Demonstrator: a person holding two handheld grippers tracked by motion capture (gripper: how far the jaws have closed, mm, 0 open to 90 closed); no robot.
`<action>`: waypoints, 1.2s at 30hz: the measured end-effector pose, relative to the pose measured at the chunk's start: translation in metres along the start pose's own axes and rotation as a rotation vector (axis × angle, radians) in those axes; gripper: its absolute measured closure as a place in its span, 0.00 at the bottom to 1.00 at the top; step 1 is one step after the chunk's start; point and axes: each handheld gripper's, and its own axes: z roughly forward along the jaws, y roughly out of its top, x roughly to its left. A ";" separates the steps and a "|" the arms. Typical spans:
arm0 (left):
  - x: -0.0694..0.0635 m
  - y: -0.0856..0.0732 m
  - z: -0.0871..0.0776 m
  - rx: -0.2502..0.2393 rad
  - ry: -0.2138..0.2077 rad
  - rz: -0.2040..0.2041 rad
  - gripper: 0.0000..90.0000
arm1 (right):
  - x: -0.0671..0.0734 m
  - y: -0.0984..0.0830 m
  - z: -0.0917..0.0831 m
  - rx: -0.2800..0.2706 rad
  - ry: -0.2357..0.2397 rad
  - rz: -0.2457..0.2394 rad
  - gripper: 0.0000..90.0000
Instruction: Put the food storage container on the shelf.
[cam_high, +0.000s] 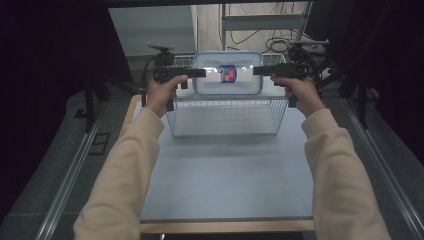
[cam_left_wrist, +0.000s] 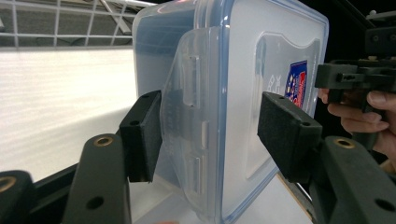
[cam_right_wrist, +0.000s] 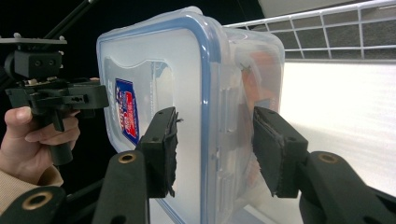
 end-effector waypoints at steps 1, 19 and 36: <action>0.001 0.001 0.001 0.000 0.005 -0.004 0.45 | 0.000 0.001 0.001 0.001 -0.006 0.003 0.57; 0.029 0.010 0.025 0.021 -0.011 -0.222 0.31 | -0.010 0.003 0.021 -0.012 -0.077 0.112 0.54; 0.016 0.010 0.018 -0.066 0.039 -0.112 0.14 | 0.000 -0.005 0.009 -0.107 -0.121 0.005 0.45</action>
